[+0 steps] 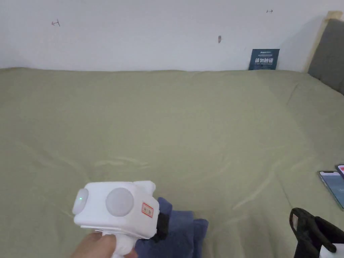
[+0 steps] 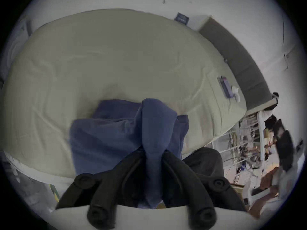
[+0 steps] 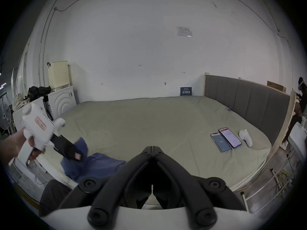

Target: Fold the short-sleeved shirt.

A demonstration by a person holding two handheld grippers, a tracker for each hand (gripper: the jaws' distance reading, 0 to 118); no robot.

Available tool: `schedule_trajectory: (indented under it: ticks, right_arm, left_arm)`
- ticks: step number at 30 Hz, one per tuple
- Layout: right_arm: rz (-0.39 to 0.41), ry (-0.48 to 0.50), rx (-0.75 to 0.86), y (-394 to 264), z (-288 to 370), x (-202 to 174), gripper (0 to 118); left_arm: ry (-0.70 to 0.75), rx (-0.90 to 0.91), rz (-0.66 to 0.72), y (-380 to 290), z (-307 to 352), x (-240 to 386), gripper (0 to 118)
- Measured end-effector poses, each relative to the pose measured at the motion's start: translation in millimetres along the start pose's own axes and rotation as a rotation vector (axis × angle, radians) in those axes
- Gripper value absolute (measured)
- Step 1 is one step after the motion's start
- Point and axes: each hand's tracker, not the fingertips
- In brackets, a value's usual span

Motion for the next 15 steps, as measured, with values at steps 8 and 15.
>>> schedule_trajectory:
  ticks: [8, 15]
  right_arm:
    - [-0.02, -0.029, -0.014, -2, 4, 11, 0]
    - [-0.039, -0.021, -0.033, -8, -3, 6, 0]
  left_arm:
    - [-0.111, 0.071, 0.001, -5, -29, 19, 118]
    - [-0.277, 0.146, 0.101, -11, 13, -29, 0]
